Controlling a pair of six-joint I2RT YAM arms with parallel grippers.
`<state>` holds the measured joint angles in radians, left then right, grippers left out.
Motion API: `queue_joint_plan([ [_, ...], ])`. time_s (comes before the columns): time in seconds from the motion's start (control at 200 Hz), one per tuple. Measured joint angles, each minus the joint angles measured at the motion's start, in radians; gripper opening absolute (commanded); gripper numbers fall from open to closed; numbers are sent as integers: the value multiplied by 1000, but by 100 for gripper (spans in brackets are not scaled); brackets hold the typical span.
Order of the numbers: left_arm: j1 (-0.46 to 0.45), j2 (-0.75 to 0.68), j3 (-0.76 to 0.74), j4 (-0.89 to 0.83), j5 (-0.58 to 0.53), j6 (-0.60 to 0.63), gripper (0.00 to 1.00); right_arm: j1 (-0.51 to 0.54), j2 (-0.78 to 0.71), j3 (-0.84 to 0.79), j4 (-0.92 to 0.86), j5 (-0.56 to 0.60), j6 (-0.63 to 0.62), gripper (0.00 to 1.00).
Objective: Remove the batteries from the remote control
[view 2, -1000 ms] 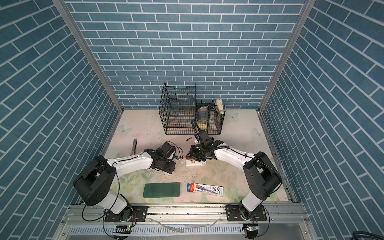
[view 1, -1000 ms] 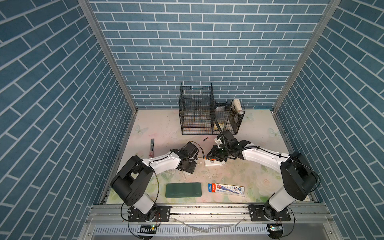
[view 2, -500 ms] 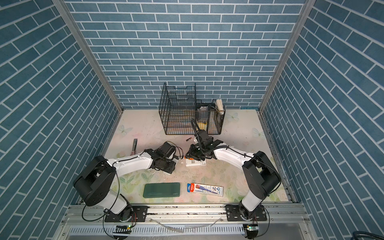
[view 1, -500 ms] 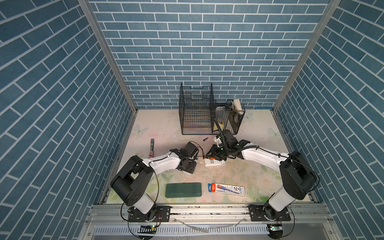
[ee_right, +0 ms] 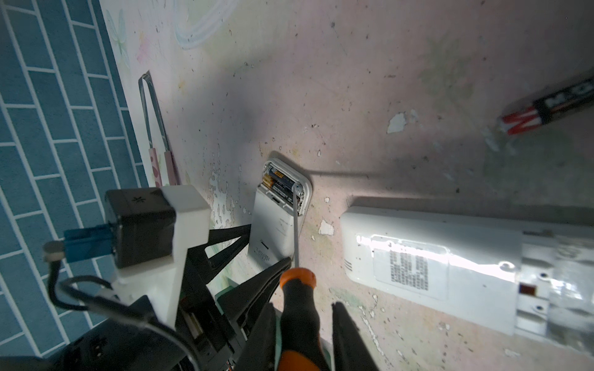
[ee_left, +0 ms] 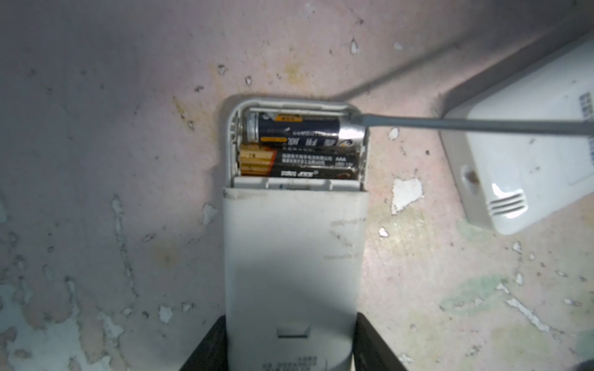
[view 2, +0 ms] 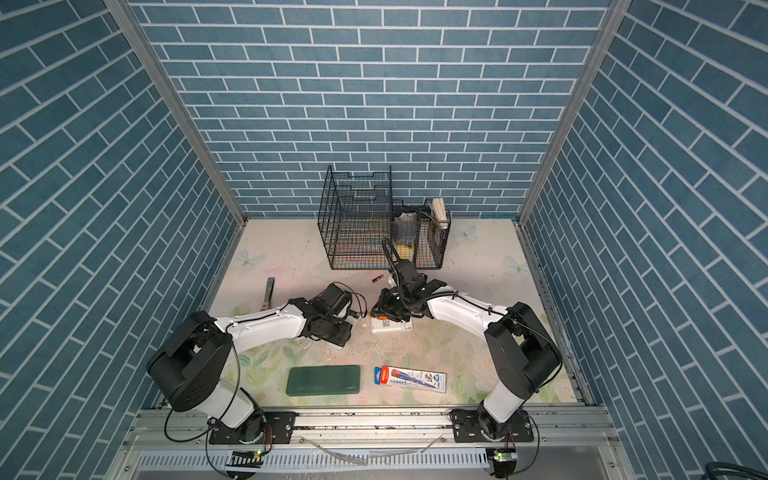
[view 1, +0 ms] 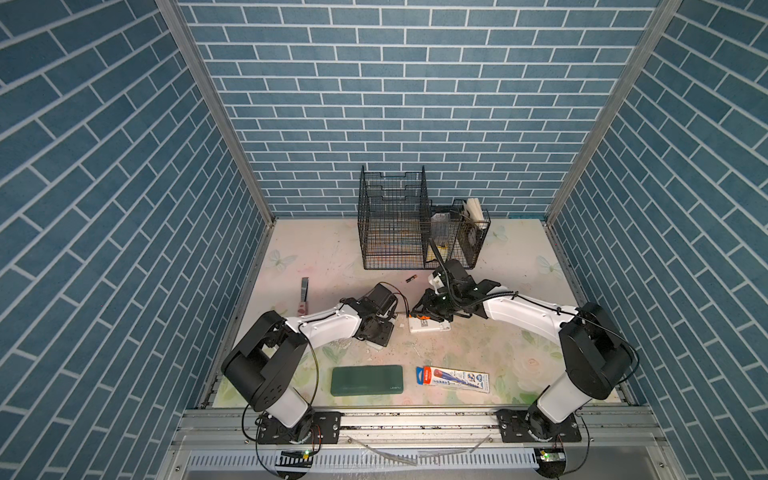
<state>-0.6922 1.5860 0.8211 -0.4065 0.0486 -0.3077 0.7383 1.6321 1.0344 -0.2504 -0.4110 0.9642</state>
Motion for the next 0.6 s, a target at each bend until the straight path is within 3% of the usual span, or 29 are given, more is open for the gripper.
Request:
queue_joint_plan([
  [0.6, 0, 2, 0, 1, 0, 2, 41, 0, -20, -16, -10, 4, 1, 0],
])
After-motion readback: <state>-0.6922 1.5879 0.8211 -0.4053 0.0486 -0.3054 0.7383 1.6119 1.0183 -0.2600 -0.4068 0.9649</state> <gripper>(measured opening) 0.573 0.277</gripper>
